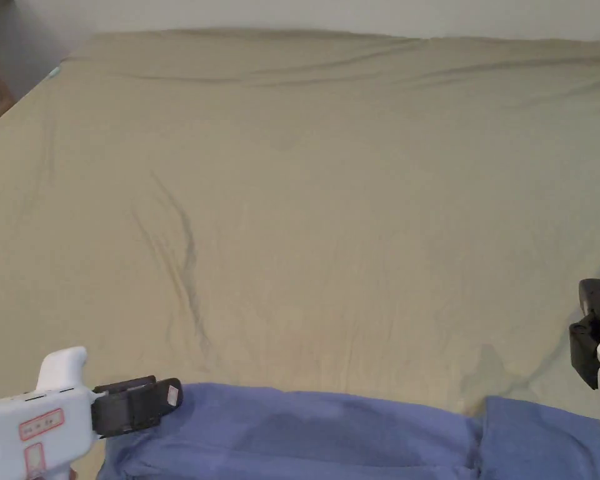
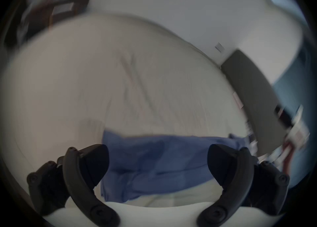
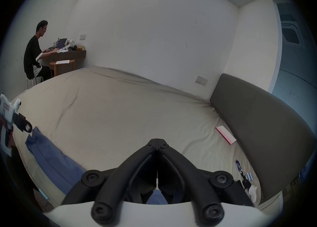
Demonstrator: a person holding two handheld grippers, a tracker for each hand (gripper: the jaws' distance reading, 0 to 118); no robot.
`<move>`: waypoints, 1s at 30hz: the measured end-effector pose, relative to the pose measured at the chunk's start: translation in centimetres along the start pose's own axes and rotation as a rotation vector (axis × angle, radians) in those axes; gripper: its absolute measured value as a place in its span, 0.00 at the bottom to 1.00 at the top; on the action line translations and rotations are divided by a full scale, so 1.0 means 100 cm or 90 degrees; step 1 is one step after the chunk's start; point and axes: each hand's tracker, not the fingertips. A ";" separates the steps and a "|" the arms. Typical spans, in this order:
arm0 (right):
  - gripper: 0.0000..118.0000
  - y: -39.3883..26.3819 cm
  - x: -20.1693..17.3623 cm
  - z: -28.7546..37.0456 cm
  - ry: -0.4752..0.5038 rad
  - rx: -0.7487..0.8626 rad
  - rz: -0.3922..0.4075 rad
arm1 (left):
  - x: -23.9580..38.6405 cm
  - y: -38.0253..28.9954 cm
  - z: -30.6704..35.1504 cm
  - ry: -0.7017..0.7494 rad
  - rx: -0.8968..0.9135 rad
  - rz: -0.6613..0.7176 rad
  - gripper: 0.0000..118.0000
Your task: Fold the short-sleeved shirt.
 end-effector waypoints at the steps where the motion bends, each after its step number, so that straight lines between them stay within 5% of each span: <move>1: 0.02 -0.002 0.001 -0.001 0.000 -0.004 0.001 | -0.019 -0.001 0.002 -0.022 -0.005 0.050 0.97; 7: 0.02 -0.004 0.001 0.001 0.000 -0.034 -0.001 | -0.088 -0.009 -0.005 -0.110 -0.054 0.172 0.98; 11: 0.02 -0.002 -0.005 0.001 -0.002 -0.041 0.007 | -0.089 -0.011 -0.020 -0.217 -0.046 0.175 0.99; 14: 0.02 0.005 -0.008 0.011 0.007 -0.042 -0.002 | -0.092 -0.020 -0.047 -0.302 -0.090 0.311 0.99; 16: 0.02 0.007 -0.008 0.015 0.014 -0.040 -0.008 | -0.083 -0.022 -0.055 -0.341 -0.067 0.311 0.97; 17: 0.02 0.008 -0.010 0.016 0.014 -0.037 -0.007 | -0.070 -0.022 -0.055 -0.318 -0.075 0.287 0.89; 19: 0.02 0.012 -0.012 0.018 0.013 -0.032 -0.002 | -0.058 -0.022 -0.054 -0.232 -0.099 0.238 0.08; 20: 0.02 0.011 -0.010 0.019 0.015 -0.029 -0.002 | -0.055 -0.022 -0.061 -0.111 -0.126 0.194 0.09; 22: 0.02 0.015 -0.011 0.020 0.019 -0.025 -0.003 | -0.048 -0.022 -0.059 -0.229 -0.106 0.252 0.09; 23: 0.02 0.016 -0.012 0.021 0.019 -0.023 -0.002 | -0.040 -0.020 -0.059 -0.151 -0.113 0.237 0.09; 30: 0.02 0.018 -0.012 0.029 0.020 -0.012 0.007 | 0.007 -0.009 -0.037 0.011 -0.097 0.005 0.09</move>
